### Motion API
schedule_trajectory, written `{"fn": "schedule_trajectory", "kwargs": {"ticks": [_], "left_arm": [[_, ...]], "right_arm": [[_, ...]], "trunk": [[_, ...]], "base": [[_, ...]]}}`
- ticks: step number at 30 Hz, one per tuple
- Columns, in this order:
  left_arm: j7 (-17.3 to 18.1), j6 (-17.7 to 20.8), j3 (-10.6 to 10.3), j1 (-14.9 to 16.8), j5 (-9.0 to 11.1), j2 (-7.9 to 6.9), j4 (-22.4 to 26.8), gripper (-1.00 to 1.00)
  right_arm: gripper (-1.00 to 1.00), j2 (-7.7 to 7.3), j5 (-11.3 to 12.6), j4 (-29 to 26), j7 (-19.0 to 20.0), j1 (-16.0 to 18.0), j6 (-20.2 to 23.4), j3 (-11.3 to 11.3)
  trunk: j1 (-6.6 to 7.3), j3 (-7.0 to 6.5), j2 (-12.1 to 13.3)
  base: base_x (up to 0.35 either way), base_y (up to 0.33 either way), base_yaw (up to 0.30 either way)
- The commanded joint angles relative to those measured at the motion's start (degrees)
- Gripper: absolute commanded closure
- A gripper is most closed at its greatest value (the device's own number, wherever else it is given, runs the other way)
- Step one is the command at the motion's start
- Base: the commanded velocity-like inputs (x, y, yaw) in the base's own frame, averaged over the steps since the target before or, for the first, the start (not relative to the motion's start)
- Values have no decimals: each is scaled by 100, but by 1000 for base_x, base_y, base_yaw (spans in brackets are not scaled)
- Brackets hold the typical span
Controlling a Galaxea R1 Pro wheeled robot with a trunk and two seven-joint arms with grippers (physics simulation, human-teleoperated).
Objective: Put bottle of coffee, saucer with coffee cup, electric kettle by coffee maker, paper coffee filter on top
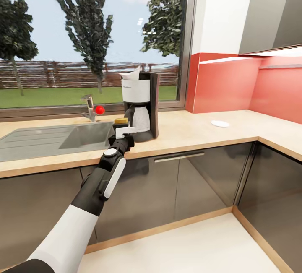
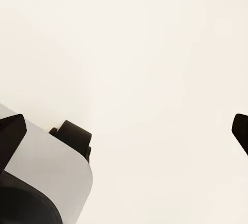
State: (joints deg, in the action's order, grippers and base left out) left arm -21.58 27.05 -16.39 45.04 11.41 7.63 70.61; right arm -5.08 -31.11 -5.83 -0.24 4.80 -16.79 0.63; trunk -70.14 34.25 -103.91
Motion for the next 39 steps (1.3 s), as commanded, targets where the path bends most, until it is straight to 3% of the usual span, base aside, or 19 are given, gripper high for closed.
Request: {"fn": "schedule_trajectory", "kwargs": {"ticks": [1,31,33,39], "left_arm": [[-48,20,-12,5,48,-2,9,100],[-49,20,-10,6,45,-7,15,100],[-8,-65,-40,-60,143,60,27,100],[-9,-83,-40,-256,116,68,33,100]], "right_arm": [[-100,-2,-9,3,-3,3,-17,4],[-100,-2,-9,3,-3,3,-17,8],[-100,-17,-9,-10,-3,35,-18,15],[-100,-18,-9,-11,-3,35,-18,15]], "trunk": [[0,6,-3],[0,6,-3],[0,6,-3],[0,6,-3]], "base": [[64,0,0],[22,0,0],[0,0,0],[0,0,0]]}}
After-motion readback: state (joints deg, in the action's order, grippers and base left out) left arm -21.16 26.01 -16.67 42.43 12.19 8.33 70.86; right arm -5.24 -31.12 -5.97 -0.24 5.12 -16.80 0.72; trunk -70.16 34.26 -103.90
